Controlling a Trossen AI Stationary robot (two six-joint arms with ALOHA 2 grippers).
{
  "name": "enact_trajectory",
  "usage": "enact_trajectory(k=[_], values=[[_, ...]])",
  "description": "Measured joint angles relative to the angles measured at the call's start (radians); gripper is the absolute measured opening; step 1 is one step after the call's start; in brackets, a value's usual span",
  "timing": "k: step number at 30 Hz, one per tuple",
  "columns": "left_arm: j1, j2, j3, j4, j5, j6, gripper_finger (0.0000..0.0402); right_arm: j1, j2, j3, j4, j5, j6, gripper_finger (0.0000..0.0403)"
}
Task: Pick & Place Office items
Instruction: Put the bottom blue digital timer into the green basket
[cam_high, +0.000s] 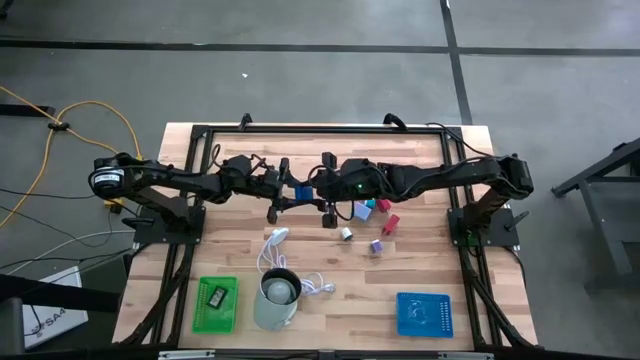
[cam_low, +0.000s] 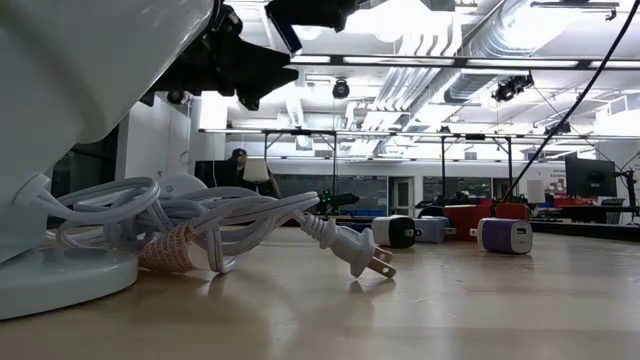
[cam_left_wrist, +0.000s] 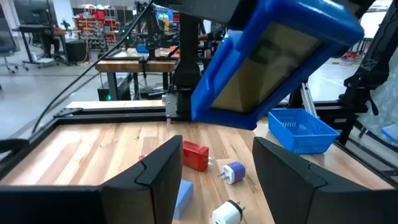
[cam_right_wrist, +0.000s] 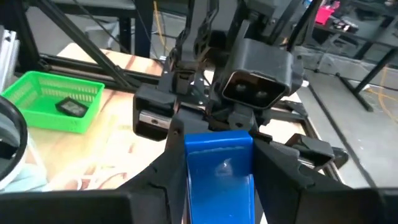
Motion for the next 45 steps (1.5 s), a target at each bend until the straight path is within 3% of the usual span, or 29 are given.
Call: enact_trajectory(k=[34,45], values=[[-0.038,0.001,0.0,0.103,-0.015,0.054,0.0188,0.01,0.0,0.001,-0.02,0.025,0.034,0.0144],[-0.072,0.001,0.0,0.133,-0.068,0.102,0.0188,0.01,0.0,0.001,0.005,0.025,0.038,0.0144]])
